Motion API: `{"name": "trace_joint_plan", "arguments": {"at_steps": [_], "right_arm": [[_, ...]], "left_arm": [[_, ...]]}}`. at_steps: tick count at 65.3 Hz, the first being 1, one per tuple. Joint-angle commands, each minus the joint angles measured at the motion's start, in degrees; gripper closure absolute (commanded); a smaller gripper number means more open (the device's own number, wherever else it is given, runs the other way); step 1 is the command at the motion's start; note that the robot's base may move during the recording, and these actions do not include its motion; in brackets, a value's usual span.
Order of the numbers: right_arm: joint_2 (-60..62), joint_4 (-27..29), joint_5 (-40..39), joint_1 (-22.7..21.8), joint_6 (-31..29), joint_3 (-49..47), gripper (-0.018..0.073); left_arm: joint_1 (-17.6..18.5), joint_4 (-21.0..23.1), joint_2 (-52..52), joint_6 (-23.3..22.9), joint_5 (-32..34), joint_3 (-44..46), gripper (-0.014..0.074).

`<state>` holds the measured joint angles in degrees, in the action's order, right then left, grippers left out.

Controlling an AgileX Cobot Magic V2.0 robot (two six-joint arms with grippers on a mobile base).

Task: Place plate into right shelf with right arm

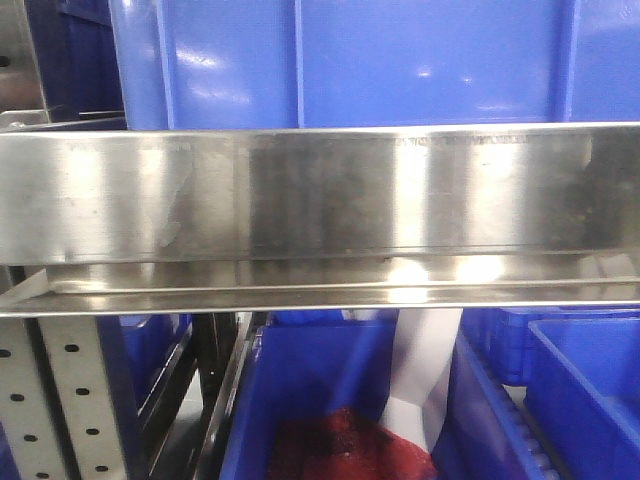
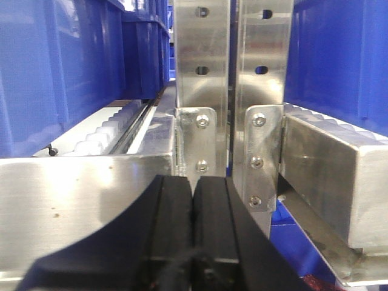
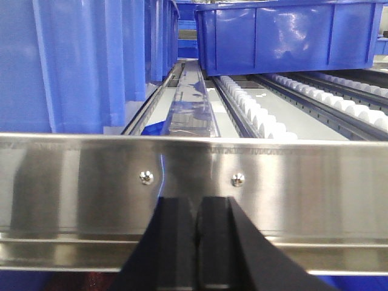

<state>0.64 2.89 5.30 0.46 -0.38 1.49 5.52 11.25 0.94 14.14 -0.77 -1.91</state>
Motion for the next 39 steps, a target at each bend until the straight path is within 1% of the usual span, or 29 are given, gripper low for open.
{"name": "trace_joint_plan", "arguments": {"at_steps": [1, 39], "right_arm": [[0.7, -0.5, -5.6, -0.2, -0.6, -0.3, 0.0505], [0.7, -0.5, -5.6, -0.2, -0.6, -0.3, 0.0505]], "left_arm": [[0.1, 0.1, 0.7, -0.1, 5.0, -0.4, 0.0643], [0.1, 0.1, 0.7, -0.1, 5.0, -0.4, 0.0643]]}}
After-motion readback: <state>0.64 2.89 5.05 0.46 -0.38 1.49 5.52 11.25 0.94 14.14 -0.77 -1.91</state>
